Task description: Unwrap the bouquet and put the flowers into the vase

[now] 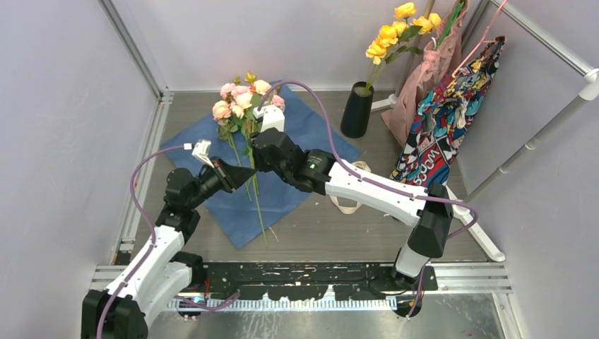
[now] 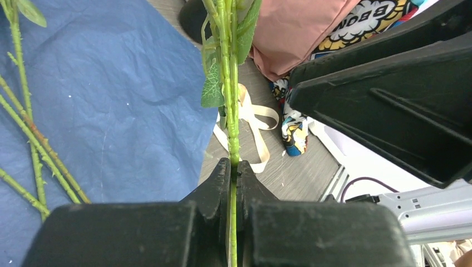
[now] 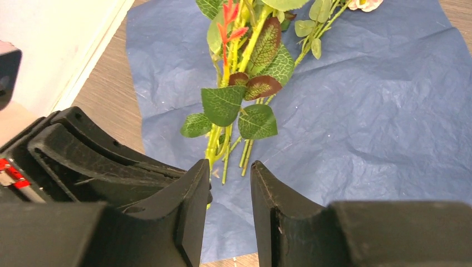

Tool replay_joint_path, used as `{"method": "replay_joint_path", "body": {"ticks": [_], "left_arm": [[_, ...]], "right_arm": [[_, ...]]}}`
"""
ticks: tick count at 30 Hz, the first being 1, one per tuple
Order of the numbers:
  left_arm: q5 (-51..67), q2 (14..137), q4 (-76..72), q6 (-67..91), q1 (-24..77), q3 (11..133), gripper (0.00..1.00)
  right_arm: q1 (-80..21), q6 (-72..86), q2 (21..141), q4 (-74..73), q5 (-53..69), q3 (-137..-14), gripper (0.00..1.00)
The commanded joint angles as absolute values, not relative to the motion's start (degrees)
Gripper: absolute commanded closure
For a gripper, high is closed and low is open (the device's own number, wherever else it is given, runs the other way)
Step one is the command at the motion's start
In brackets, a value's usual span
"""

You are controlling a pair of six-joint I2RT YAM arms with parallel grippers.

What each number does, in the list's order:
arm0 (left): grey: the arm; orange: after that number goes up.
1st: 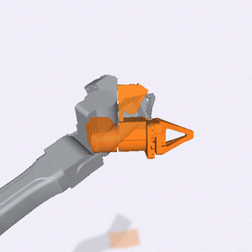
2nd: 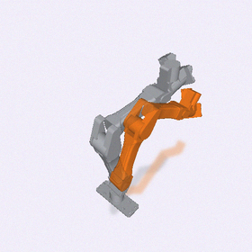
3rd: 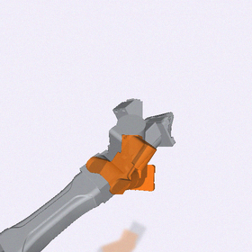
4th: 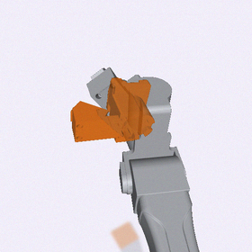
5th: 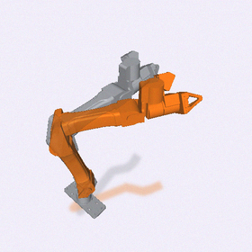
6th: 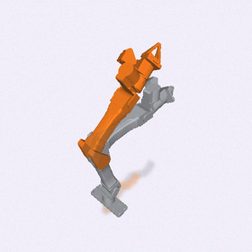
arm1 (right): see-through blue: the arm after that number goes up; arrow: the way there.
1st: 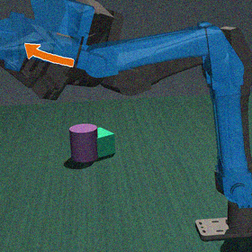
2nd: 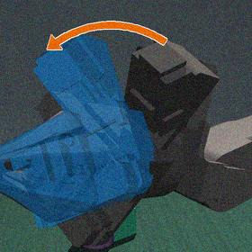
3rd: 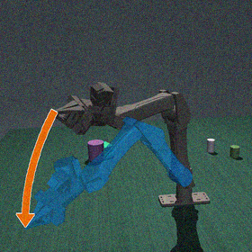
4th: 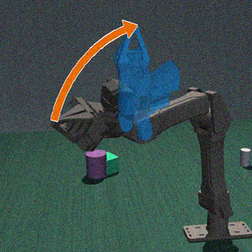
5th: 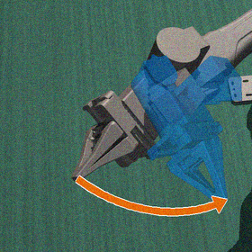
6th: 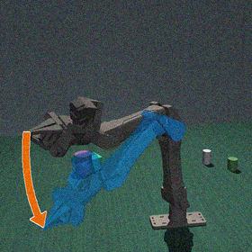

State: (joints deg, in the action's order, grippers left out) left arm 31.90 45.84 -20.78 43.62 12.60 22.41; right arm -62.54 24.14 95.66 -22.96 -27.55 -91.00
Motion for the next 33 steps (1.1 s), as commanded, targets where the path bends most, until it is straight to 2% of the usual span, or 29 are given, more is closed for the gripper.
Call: {"method": "replay_joint_path", "body": {"ticks": [1,13,33], "left_arm": [[30.0,44.9,-21.1,39.5,13.7,22.8,1.00],[23.9,42.3,-17.7,32.7,19.2,23.8,1.00],[22.1,38.5,-13.2,31.5,20.0,25.3,1.00]], "right_arm": [[-62.6,24.3,95.5,-21.1,-27.6,-93.7,0.61],[-62.6,25.5,97.7,-22.5,-26.1,-94.7,0.60],[-62.5,27.4,100.1,-21.2,-24.2,-93.2,0.60]]}}
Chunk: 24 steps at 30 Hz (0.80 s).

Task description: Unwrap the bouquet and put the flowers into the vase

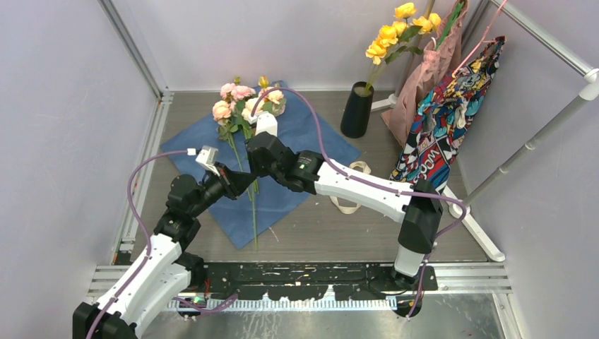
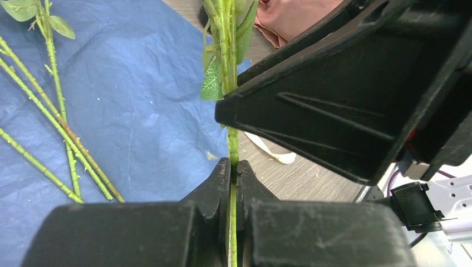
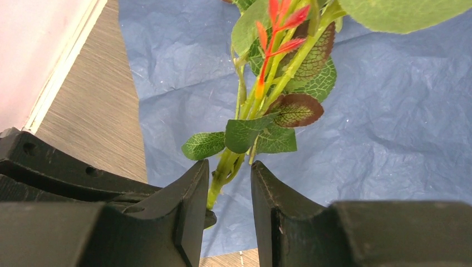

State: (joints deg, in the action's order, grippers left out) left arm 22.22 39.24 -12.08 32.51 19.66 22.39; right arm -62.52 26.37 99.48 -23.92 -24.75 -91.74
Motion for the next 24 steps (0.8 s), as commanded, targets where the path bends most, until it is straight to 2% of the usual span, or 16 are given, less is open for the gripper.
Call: {"method": "replay_joint_path", "body": {"ticks": [1,11,17,18,24], "left_arm": [[22.1,38.5,-13.2,31.6,20.0,25.3,1.00],[21.2,36.5,-11.9,31.4,20.1,25.3,1.00],[20.8,36.1,-10.6,30.8,20.1,25.7,1.00],[20.6,36.2,-10.6,30.8,20.1,25.6,1.00],[18.4,36.1,-10.1,31.4,20.1,25.5,1.00]], "right_arm": [[-62.6,27.4,100.3,-21.2,-24.1,-93.2,0.60],[-62.5,28.3,101.5,-20.0,-23.5,-92.4,0.62],[-62.6,28.1,101.4,-20.2,-23.4,-93.1,0.96],[-62.5,27.9,101.3,-20.4,-23.5,-93.3,0.99],[-62.5,26.8,100.7,-20.9,-24.5,-93.5,0.99]]}}
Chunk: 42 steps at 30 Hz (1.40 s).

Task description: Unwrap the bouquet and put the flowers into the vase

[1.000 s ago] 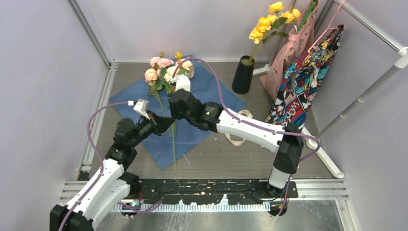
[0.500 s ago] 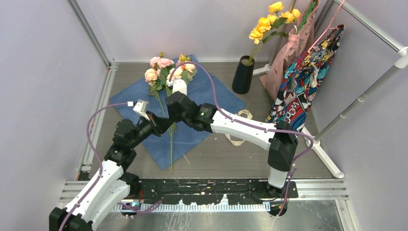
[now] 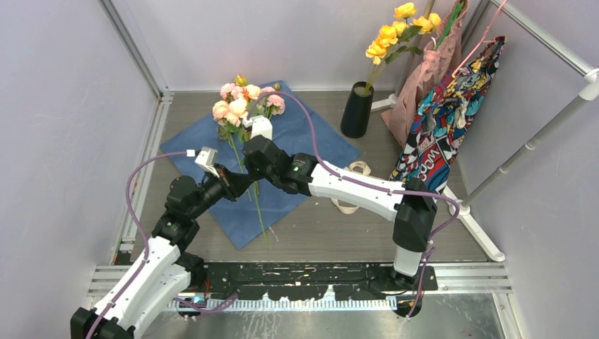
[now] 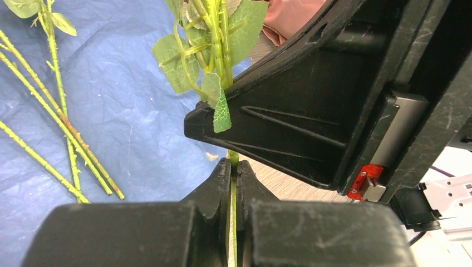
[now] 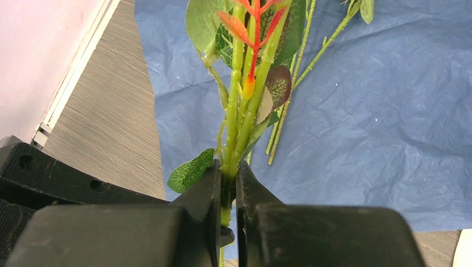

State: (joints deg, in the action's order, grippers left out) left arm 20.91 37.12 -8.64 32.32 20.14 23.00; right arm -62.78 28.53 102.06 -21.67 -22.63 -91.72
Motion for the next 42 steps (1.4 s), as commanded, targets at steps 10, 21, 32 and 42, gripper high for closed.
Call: {"method": "replay_joint_path", "body": {"ticks": [10,21,32,42], "left_arm": [[19.6,34.7,-8.3,32.0,20.1,25.6,0.10],[18.0,35.8,-9.0,31.5,20.1,23.5,0.06],[18.5,38.8,-9.6,30.6,20.2,23.3,0.07],[22.8,40.5,-11.7,29.8,20.1,23.4,0.10]], "right_arm": [[-58.1,23.4,99.1,-23.0,-26.4,-98.1,0.99],[-46.5,7.7,96.6,-17.4,-34.3,-102.3,0.99],[-36.2,-10.3,100.1,-1.7,-33.6,-110.7,0.99],[-25.3,-9.5,114.9,-4.5,-29.1,-134.1,0.99]]}}
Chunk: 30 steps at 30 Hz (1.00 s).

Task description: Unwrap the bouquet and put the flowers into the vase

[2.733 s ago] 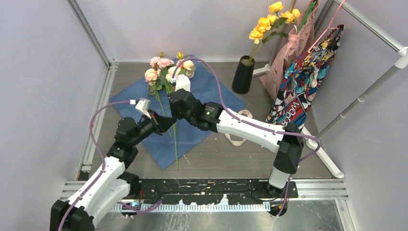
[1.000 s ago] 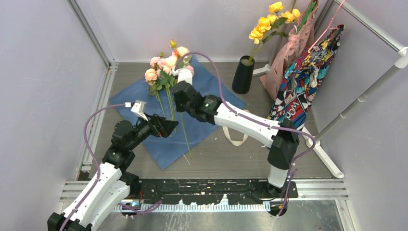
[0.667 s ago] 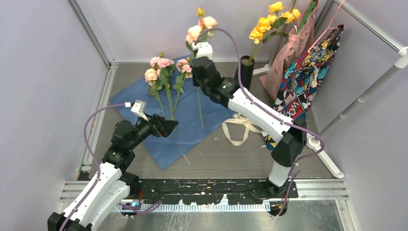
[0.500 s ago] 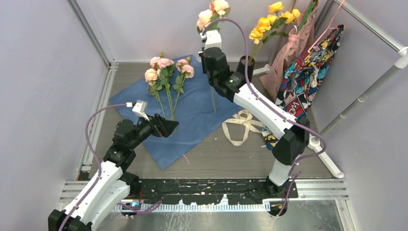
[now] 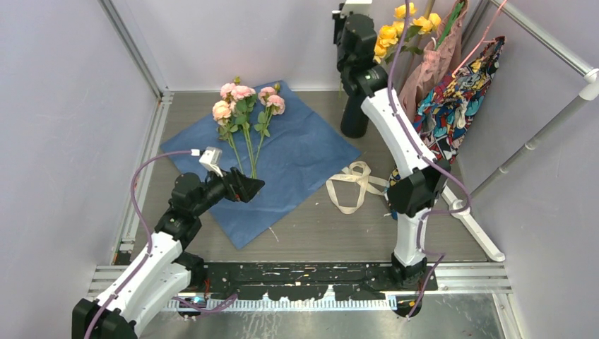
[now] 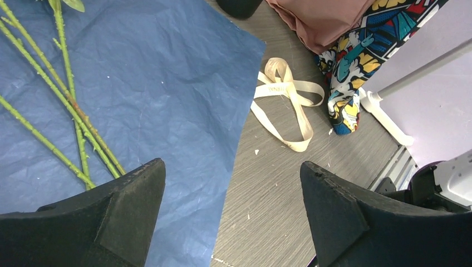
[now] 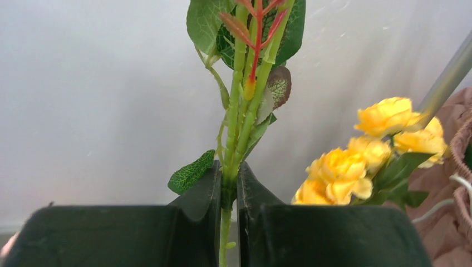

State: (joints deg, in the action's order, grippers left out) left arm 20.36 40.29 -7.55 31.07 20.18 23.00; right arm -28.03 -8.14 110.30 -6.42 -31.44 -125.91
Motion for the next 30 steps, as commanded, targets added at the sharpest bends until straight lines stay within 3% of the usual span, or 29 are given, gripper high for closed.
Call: {"method": "replay_joint_path", "body": {"ticks": [1,9,23,30], "left_arm": [[22.7,40.3,-11.7,29.6,20.1,23.3,0.10],[21.3,38.5,-10.4,28.9,20.1,23.2,0.10],[21.6,39.5,-10.8,29.1,20.1,23.2,0.10],[21.7,39.8,-10.8,28.9,20.1,23.3,0.10]], "right_arm": [[-24.7,-9.2,116.4,-5.4,-29.1,-136.9,0.99],[-19.6,-6.9,120.8,-7.4,-27.2,-147.9,0.99],[-16.3,-5.4,111.8,-1.7,-26.5,-136.4,0.99],[-15.9,-3.4,110.8,-1.3,-25.6,-136.4,0.99]]}}
